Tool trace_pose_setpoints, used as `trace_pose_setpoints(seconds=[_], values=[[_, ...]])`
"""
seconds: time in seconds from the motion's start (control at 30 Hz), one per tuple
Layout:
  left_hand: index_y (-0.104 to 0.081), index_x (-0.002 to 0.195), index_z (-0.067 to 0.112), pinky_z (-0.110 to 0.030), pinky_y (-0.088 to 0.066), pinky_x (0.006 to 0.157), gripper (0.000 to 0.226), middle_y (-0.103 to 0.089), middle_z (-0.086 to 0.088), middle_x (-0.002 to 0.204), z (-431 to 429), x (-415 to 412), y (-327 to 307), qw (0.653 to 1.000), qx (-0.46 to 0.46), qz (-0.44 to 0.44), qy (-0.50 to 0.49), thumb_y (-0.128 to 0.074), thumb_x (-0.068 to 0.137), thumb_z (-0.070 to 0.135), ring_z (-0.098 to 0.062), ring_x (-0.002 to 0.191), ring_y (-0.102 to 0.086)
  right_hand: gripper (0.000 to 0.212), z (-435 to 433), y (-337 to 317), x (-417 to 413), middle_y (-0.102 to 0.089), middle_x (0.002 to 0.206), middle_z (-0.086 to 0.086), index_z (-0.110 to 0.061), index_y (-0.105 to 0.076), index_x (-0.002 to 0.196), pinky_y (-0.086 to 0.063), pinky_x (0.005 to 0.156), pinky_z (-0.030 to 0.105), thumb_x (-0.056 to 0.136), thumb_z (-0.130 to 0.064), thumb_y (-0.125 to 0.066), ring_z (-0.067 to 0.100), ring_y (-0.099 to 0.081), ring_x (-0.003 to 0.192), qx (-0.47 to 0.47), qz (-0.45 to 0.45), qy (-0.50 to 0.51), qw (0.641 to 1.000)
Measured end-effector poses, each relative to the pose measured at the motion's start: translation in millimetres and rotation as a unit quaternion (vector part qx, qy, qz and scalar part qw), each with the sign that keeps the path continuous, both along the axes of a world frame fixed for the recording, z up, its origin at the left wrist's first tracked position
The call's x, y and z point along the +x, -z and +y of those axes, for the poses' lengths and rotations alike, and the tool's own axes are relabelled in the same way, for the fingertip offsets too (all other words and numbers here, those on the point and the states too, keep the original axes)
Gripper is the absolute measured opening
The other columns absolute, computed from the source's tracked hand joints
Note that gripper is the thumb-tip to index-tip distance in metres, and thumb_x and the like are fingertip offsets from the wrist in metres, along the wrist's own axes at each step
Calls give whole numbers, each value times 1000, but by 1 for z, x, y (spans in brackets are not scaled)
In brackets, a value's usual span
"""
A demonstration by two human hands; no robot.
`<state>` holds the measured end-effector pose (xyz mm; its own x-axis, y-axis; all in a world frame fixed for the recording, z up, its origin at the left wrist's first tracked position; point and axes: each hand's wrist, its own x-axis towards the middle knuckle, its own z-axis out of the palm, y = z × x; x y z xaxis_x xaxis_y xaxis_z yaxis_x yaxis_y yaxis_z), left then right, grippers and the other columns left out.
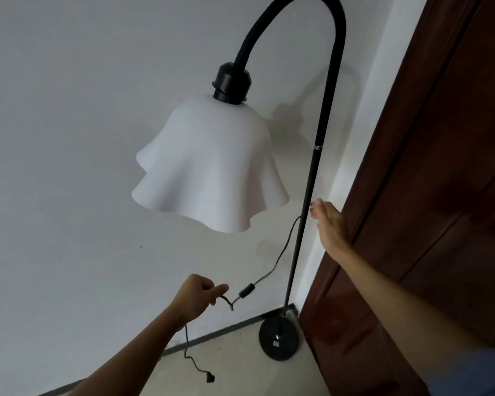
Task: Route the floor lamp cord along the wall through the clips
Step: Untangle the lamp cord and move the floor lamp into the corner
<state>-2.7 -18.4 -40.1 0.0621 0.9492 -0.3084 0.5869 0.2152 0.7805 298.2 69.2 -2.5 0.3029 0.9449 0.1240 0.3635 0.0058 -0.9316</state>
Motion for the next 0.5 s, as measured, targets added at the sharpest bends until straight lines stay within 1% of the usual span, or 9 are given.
trace_pose_setpoints(seconds=[0.03, 0.1, 0.13, 0.17, 0.23, 0.27, 0.33, 0.4, 0.5], values=[[-53, 41, 15, -25, -26, 49, 49, -29, 8, 35, 0, 1, 0, 1000, -1, 3, -9, -67, 82, 38, -8, 38, -27, 68, 9, -11, -4, -68, 95, 15, -9, -63, 95, -51, 85, 45, 86, -68, -32, 30, -65, 91, 17, 16, -14, 1000], [-57, 45, 12, -25, -27, 49, 47, -33, 7, 37, 0, 2, -1, 999, -2, 11, -37, -66, 82, 39, -8, 39, -29, 57, 25, -26, -13, -66, 80, 11, -13, -62, 87, -51, 82, 42, 88, -64, -35, 28, -64, 80, 52, 65, -49, 995], [-59, 48, 10, -25, -27, 49, 46, -35, 7, 38, -1, 3, -1, 998, -2, 19, -55, -66, 83, 39, -9, 39, -31, 54, 31, -29, -17, -63, 71, 7, -14, -61, 82, -51, 77, 41, 89, -62, -37, 26, -61, 71, 65, 91, -65, 992], [-62, 51, 8, -25, -28, 49, 45, -37, 6, 39, -1, 3, -1, 997, -2, 23, -75, -65, 83, 39, -10, 40, -32, 55, 36, -30, -20, -57, 62, 4, -11, -58, 76, -48, 69, 40, 90, -61, -39, 25, -55, 63, 72, 111, -85, 988], [-64, 55, 6, -25, -28, 49, 42, -38, 7, 37, -3, 5, -2, 992, -1, 28, -123, -66, 83, 37, -10, 40, -32, 62, 45, -26, -24, -44, 52, -1, -5, -48, 67, -35, 54, 36, 91, -62, -40, 21, -41, 52, 75, 136, -131, 979], [-64, 55, 7, -25, -27, 48, 41, -37, 7, 36, -4, 5, -2, 989, 0, 32, -147, -67, 82, 37, -10, 40, -32, 61, 48, -22, -26, -39, 48, -5, -6, -44, 64, -29, 50, 34, 91, -60, -41, 17, -35, 48, 74, 148, -149, 975], [-65, 56, 8, -25, -26, 49, 38, -39, 6, 39, -11, 7, -2, 981, 0, 42, -188, -67, 82, 36, -12, 42, -33, 53, 52, -18, -32, -33, 43, -13, -14, -35, 60, -21, 47, 30, 90, -57, -42, 11, -27, 43, 69, 157, -170, 970], [-67, 60, 6, -26, -27, 49, 38, -41, 1, 45, -22, 6, -3, 974, -4, 42, -223, -66, 83, 36, -14, 45, -34, 54, 53, -16, -42, -31, 44, -13, -20, -30, 58, -20, 45, 29, 86, -63, -43, 13, -26, 43, 84, 148, -180, 969], [-68, 60, 6, -26, -26, 48, 37, -38, -2, 48, -49, 1, -9, 961, -5, 29, -277, -66, 84, 35, -14, 46, -33, 66, 53, -15, -63, -31, 50, 3, -16, -31, 56, -24, 46, 38, 82, -76, -40, 16, -29, 48, 119, 138, -211, 960]])
